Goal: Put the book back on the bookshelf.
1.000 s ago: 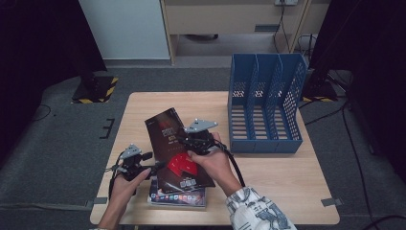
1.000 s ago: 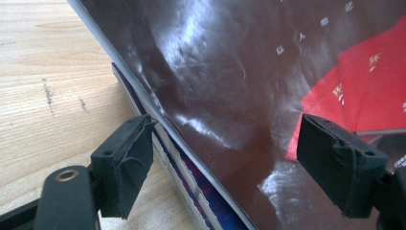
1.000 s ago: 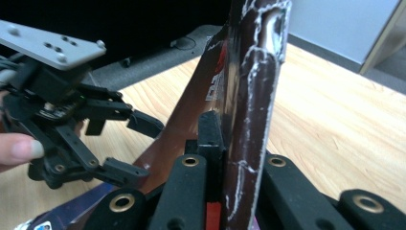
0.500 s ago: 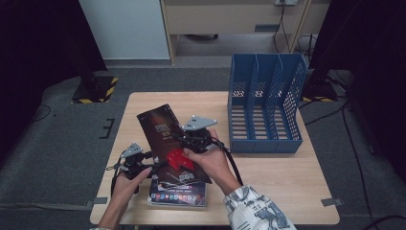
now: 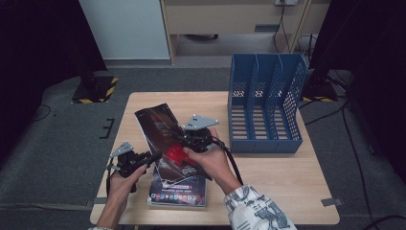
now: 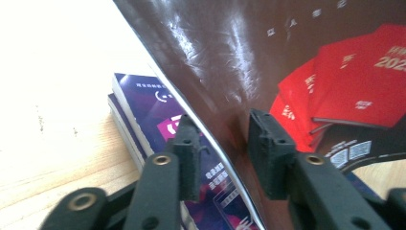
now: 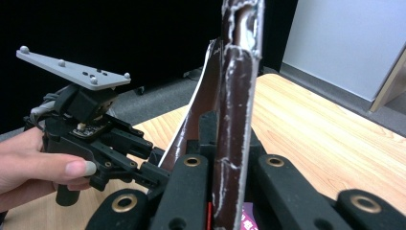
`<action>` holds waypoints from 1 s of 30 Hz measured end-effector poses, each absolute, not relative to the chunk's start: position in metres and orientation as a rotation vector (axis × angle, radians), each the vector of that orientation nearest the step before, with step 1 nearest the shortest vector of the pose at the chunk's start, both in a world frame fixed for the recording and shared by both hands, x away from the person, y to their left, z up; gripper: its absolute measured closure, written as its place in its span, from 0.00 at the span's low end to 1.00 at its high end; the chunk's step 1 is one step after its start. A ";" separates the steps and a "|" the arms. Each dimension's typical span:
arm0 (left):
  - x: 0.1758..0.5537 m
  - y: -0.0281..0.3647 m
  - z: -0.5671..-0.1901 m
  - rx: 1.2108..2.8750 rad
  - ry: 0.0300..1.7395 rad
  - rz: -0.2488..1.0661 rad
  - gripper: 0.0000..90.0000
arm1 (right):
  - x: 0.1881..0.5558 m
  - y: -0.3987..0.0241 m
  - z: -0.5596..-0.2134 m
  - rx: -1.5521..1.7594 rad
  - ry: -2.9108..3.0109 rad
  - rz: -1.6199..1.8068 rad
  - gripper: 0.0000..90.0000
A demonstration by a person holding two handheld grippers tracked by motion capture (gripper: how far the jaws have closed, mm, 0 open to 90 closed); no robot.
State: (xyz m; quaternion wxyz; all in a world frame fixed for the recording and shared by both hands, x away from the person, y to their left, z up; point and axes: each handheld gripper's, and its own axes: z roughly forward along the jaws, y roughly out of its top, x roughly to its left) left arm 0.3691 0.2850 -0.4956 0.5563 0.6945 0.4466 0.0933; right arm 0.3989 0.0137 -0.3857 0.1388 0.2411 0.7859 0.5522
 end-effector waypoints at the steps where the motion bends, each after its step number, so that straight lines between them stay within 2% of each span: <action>1: 0.369 0.286 -0.495 1.631 1.052 0.213 0.77 | 0.399 0.013 -0.386 0.696 2.271 1.597 0.96; 6: 0.368 0.289 -0.491 1.630 1.047 0.204 0.87 | 0.400 0.011 -0.386 0.698 2.264 1.607 0.96; 10: 0.367 0.290 -0.488 1.646 1.049 0.229 0.90 | 0.401 0.010 -0.385 0.699 2.257 1.609 0.96; 18: 0.364 0.294 -0.481 1.657 1.056 0.307 0.94 | 0.401 0.007 -0.386 0.699 2.263 1.592 0.96; 30: 0.363 0.295 -0.478 1.677 1.053 0.342 0.95 | 0.401 0.006 -0.387 0.696 2.271 1.578 0.96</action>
